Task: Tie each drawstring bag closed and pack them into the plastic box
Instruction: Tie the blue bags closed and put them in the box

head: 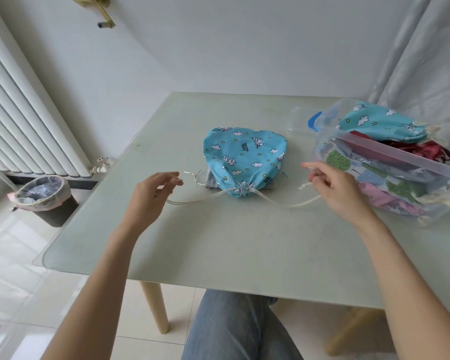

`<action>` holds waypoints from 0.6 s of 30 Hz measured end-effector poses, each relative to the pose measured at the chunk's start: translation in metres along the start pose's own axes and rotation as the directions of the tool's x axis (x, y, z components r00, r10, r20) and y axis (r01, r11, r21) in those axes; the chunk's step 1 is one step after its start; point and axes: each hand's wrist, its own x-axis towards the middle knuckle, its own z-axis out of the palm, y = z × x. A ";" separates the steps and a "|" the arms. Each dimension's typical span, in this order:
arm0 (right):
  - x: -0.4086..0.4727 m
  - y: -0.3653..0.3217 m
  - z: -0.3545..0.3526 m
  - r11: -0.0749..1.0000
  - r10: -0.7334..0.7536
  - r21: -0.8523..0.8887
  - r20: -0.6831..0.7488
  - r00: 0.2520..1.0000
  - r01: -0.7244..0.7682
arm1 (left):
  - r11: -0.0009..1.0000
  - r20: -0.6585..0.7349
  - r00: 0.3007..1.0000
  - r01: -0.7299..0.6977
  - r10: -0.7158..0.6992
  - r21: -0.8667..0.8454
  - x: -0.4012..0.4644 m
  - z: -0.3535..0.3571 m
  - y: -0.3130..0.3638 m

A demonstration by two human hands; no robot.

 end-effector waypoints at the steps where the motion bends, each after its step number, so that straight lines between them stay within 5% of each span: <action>1: 0.006 -0.006 0.003 0.998 -0.003 0.060 -0.002 1.000 0.003 | 0.990 -0.001 0.997 -0.076 0.076 0.121 0.000 -0.003 0.003; 4: 0.029 -0.031 0.018 0.952 0.031 0.306 0.004 1.000 -0.031 | 0.887 0.043 0.971 -0.231 0.234 0.399 0.008 -0.018 0.013; 8: 0.055 -0.065 0.040 0.896 -0.038 0.442 0.190 0.981 -0.051 | 0.853 0.072 0.963 -0.263 0.259 0.451 0.026 -0.038 0.040; 12: 0.072 -0.092 0.060 0.858 -0.158 0.513 0.312 0.937 -0.027 | 0.934 0.108 0.954 -0.297 0.280 0.200 0.052 -0.042 0.078; 18: 0.089 -0.104 0.072 0.823 -0.216 0.568 0.283 0.934 0.018 | 0.940 0.169 0.925 -0.333 0.341 -0.075 0.096 -0.018 0.127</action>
